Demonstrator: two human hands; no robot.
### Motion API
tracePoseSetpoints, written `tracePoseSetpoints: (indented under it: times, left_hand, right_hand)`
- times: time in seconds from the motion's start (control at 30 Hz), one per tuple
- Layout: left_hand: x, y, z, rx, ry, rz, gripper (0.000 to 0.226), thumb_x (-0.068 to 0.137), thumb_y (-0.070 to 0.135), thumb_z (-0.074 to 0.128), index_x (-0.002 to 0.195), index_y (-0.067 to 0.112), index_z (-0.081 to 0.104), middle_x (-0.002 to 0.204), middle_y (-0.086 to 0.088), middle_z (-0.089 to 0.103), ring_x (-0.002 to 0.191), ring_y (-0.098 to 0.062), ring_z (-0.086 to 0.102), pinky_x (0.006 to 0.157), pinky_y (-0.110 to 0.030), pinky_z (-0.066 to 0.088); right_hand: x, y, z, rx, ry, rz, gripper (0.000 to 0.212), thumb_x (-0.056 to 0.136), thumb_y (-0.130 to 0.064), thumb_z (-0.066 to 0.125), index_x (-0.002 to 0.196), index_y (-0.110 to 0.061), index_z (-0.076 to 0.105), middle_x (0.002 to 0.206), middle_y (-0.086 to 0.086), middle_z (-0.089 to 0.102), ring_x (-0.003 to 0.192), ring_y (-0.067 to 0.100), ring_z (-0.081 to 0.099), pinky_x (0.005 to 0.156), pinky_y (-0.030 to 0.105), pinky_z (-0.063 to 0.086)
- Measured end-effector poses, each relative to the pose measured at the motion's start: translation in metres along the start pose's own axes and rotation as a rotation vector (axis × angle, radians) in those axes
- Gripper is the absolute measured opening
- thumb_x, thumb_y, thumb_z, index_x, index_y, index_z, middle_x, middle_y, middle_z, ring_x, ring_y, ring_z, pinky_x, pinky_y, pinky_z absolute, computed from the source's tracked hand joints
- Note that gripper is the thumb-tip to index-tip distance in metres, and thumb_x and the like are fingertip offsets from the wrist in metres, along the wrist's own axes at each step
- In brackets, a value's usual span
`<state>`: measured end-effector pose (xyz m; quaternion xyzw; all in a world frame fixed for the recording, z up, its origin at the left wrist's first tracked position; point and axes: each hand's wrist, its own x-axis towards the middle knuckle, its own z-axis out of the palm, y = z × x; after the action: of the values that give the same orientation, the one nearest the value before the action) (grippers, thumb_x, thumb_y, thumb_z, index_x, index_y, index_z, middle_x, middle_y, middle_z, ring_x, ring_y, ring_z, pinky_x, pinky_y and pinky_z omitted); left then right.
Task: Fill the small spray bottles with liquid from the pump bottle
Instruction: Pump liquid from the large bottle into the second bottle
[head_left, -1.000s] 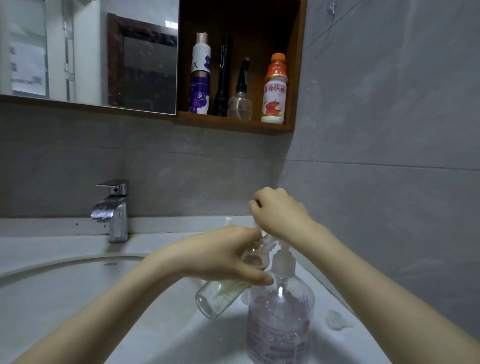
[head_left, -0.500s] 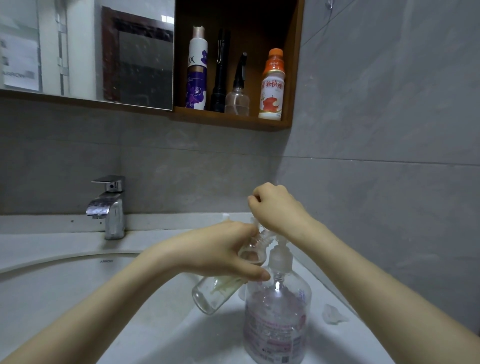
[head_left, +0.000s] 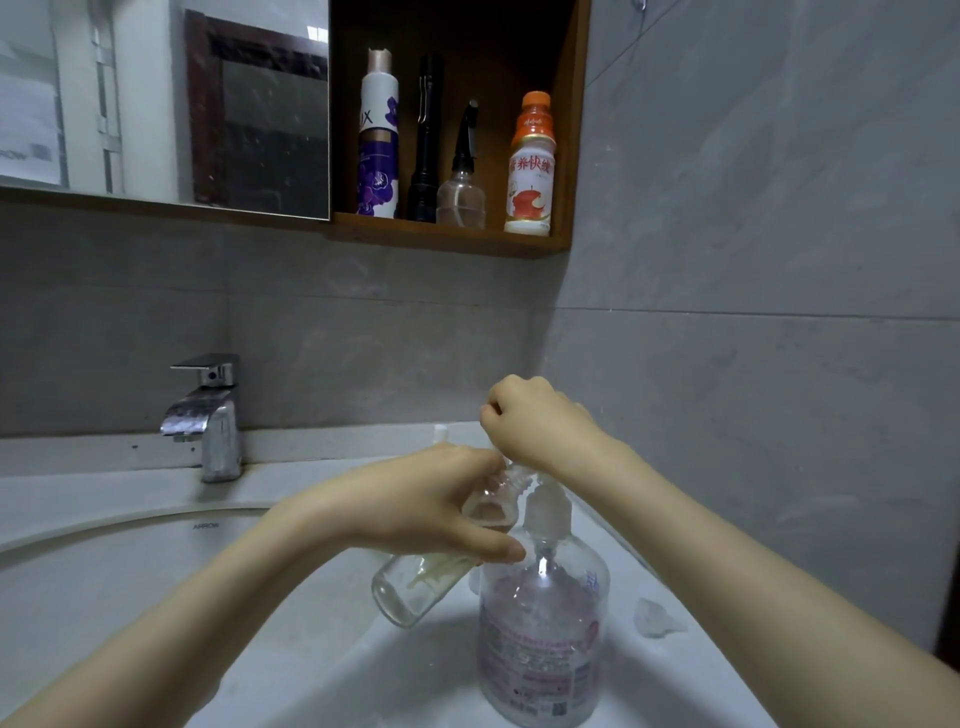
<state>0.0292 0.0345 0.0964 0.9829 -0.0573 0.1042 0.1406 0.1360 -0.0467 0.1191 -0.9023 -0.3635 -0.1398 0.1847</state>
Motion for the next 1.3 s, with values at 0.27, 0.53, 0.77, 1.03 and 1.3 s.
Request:
tracePoseSetpoints:
  times: [0.27,0.53,0.77,1.03,1.3]
  left_hand:
    - [-0.0006,0.0015,-0.001,-0.023,0.014,0.01,0.036,0.081,0.038,0.07,0.081,0.011,0.046,0.07,0.008,0.044,0.062,-0.008,0.037,0.059,-0.024,0.031]
    - [-0.0006,0.0003,-0.0014,-0.028,0.006,0.012,0.039,0.081,0.039,0.07,0.087,0.006,0.05,0.074,0.006,0.047,0.064,-0.008,0.038,0.06,-0.025,0.033]
    - [0.0008,0.0004,-0.0005,-0.02,0.01,0.004,0.036,0.081,0.04,0.069,0.082,0.011,0.048,0.07,0.009,0.046,0.061,-0.007,0.039,0.059,-0.023,0.032]
    - [0.0021,0.0011,-0.0005,0.006,0.005,-0.006,0.038,0.08,0.04,0.069,0.073,0.017,0.04,0.067,0.009,0.04,0.06,-0.008,0.035,0.056,-0.023,0.03]
    - [-0.0003,0.0,0.0007,-0.015,-0.003,-0.003,0.038,0.081,0.039,0.07,0.079,0.01,0.045,0.071,0.006,0.044,0.062,-0.008,0.035,0.058,-0.024,0.031]
  right_hand:
    - [-0.0008,-0.0014,-0.0052,0.018,0.041,-0.01,0.019,0.096,-0.021,0.033,0.081,-0.011,0.04,0.089,0.008,0.042,0.081,0.032,0.04,0.07,0.034,0.032]
    - [-0.0021,-0.0023,-0.0047,0.05,0.068,-0.011,0.031,0.094,-0.02,0.034,0.064,-0.015,0.029,0.075,0.005,0.038,0.077,0.033,0.041,0.067,0.033,0.032]
    - [-0.0002,0.0004,-0.0032,0.066,0.074,-0.02,0.033,0.094,-0.019,0.034,0.062,-0.016,0.027,0.068,0.002,0.035,0.072,0.031,0.039,0.061,0.032,0.031]
    - [0.0028,0.0012,-0.0004,0.049,0.036,-0.01,0.029,0.094,-0.02,0.034,0.066,-0.015,0.032,0.082,0.007,0.042,0.077,0.031,0.04,0.066,0.032,0.033]
    - [0.0001,-0.0003,0.0014,0.055,0.056,-0.032,0.032,0.094,-0.021,0.034,0.063,-0.017,0.028,0.071,0.002,0.033,0.077,0.032,0.04,0.069,0.033,0.033]
